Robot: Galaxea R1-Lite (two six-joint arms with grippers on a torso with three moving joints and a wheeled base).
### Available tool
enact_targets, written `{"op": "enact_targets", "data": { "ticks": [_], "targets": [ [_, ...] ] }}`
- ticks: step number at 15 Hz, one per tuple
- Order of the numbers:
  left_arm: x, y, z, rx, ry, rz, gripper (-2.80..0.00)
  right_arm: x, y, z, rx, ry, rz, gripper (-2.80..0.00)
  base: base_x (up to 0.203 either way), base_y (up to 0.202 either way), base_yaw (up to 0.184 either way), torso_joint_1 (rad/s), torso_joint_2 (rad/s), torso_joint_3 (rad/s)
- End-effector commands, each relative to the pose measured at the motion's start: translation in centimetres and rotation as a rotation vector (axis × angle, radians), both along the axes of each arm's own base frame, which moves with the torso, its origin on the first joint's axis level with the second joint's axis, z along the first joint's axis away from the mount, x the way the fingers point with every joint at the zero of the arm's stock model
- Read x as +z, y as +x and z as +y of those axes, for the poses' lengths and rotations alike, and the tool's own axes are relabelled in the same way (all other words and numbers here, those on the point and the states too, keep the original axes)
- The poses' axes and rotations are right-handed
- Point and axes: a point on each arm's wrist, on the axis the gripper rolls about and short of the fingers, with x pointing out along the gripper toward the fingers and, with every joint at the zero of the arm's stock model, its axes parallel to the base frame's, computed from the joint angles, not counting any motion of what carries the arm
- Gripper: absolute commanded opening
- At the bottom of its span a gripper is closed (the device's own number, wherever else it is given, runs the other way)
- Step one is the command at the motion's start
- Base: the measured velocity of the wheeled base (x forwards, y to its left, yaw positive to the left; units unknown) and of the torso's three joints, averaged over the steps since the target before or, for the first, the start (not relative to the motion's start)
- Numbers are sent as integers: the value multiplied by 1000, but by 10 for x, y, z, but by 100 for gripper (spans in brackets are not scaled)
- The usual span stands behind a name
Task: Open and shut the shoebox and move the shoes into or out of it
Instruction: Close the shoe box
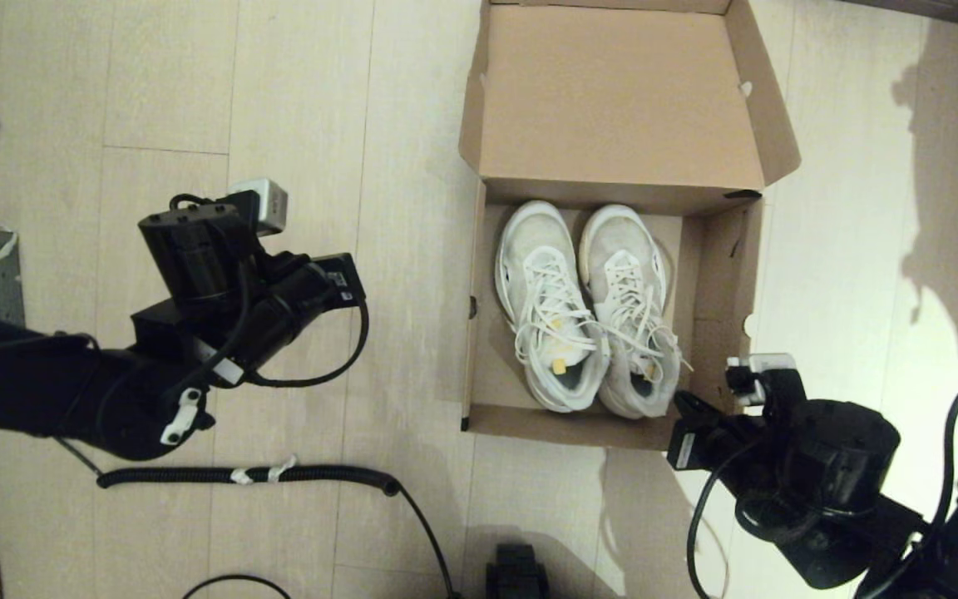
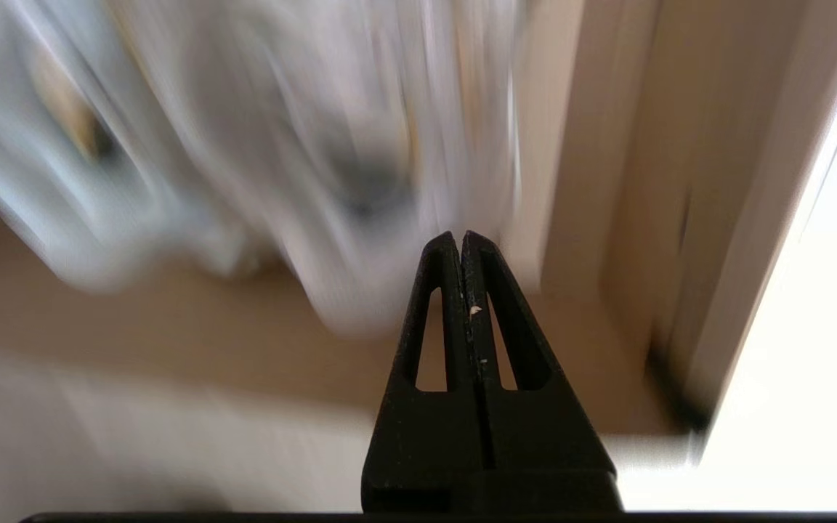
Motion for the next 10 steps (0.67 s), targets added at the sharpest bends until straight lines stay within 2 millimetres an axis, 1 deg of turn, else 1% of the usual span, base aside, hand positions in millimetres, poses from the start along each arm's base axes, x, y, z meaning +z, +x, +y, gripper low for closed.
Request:
{"op": "enact_targets", "data": {
  "ticks": [1,3,4,5,7,8,9,10],
  "targets": [
    [2,8,0,7,-6,-14,-280,44,-6,-4,-2,77,-134,-280,0,0,0,0,0,0],
    [5,9,0,6,-8,-23,-280,81,-13,-10,-6,101,-175,-280,0,0,0,0,0,0],
    [6,13,1,1,-9,-29,-280,100,-13,-15,-20,96,-168,-280,0,0,0,0,0,0],
    [8,20,2,-6,-12,-40,-280,115,-8,-23,-49,93,-167,-280,0,0,0,0,0,0],
    [18,40,6,-35,-35,-93,-280,145,12,-62,-139,93,-177,-280,0,0,0,0,0,0],
    [24,51,7,-67,-56,-123,-280,165,21,-82,-169,114,-198,-280,0,0,0,0,0,0],
    [28,60,8,-99,-83,-146,-280,179,29,-97,-188,135,-210,-280,0,0,0,0,0,0],
    [31,73,8,-131,-122,-166,-280,189,39,-116,-218,152,-214,-280,0,0,0,0,0,0]
  ]
}}
